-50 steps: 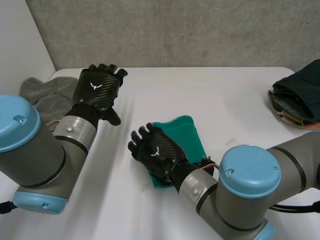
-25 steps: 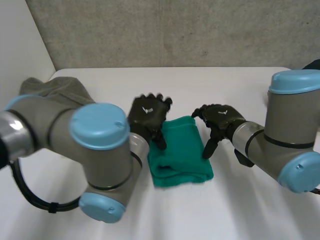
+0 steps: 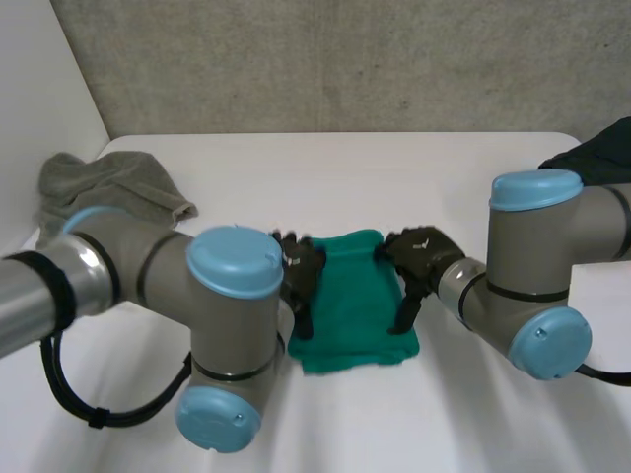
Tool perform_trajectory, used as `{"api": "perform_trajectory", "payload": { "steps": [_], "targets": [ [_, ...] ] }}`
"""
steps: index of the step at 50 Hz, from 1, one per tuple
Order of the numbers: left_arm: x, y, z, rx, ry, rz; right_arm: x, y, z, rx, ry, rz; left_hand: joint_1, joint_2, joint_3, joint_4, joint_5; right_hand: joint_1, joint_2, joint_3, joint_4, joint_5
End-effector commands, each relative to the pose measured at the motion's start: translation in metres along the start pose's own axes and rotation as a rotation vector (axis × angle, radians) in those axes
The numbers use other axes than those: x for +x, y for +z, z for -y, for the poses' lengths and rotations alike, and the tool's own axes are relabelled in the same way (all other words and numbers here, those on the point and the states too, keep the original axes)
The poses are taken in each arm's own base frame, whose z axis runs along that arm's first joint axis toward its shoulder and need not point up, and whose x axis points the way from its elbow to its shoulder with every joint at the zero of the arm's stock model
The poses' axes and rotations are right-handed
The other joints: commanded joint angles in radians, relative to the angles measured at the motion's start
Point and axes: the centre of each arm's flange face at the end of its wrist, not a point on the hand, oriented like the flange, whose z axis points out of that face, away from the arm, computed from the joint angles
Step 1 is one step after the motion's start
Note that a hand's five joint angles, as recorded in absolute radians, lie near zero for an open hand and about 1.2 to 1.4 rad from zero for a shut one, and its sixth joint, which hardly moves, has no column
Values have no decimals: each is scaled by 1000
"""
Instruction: Fold the laundry.
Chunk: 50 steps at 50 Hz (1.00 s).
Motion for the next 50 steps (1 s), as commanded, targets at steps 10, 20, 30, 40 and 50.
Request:
{"api": "perform_trajectory", "payload": {
  "steps": [10,20,30,40,50],
  "targets": [
    [-47,-51,94,406,-87,-264,-30,-68,-5,204,28,7,-4,7,3,9,24,-3,-46,-38,-60,-70],
    [-46,-64,86,366,-98,-453,-71,-51,-44,228,-9,67,8,19,15,21,36,-3,-46,-38,-60,-70],
    [-45,-64,86,362,-97,-456,-70,-17,-47,256,-111,4,5,16,12,18,33,197,155,162,141,131],
    [-46,-65,87,370,-98,-452,-65,1,-37,293,-111,-10,5,16,12,18,33,392,349,356,335,325],
    [-47,-66,88,373,-98,-451,-62,19,-28,324,-112,-14,8,19,15,21,36,468,425,432,411,401]
  ]
}}
